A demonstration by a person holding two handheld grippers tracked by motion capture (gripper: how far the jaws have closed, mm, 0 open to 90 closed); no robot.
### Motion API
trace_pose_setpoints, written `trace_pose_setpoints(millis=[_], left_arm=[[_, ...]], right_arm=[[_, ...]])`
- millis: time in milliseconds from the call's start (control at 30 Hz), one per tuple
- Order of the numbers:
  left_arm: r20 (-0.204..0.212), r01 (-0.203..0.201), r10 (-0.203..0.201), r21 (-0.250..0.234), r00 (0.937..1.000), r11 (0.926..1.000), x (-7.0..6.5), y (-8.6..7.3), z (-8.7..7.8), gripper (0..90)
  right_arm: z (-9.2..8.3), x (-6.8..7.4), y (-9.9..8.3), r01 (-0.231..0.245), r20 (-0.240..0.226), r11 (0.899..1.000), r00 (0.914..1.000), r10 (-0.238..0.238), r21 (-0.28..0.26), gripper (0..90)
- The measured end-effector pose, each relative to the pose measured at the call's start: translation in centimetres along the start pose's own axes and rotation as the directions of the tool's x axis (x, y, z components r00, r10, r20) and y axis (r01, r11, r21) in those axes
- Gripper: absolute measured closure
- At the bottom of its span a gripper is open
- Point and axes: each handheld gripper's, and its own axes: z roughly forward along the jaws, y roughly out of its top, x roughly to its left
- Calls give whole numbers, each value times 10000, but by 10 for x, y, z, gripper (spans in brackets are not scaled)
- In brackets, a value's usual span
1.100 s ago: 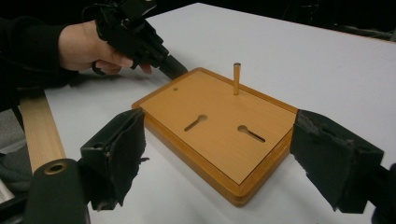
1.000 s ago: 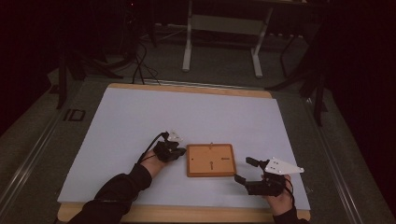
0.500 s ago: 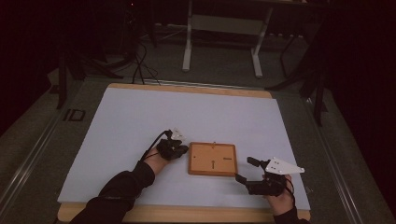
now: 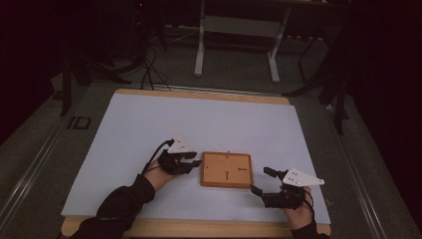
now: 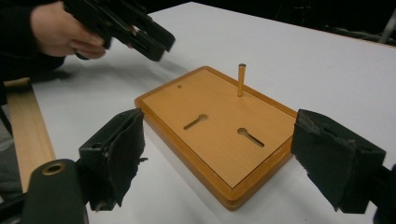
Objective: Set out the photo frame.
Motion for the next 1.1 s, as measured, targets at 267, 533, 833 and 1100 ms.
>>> trace_pose_setpoints(millis=[267, 533, 833, 1100], left_arm=[[497, -211, 224, -258, 9985, 9994, -12, 18, 6, 589], [688, -252, 268, -244, 9973, 9994, -14, 30, 22, 590], [760, -341, 361, -279, 9965, 9990, -14, 40, 43, 589], [718, -495, 502, -115, 9962, 9987, -12, 43, 63, 600]], right_arm=[[0, 1, 1, -237, -36, 9992, 9997, 238, 312, 174], [4, 2, 0, 30, 30, 9992, 10000, -31, 386, 175], [3, 4, 0, 657, 10, 9978, 9978, -657, 90, 174], [3, 12, 1, 490, -16, 9988, 9988, -490, 66, 101]])
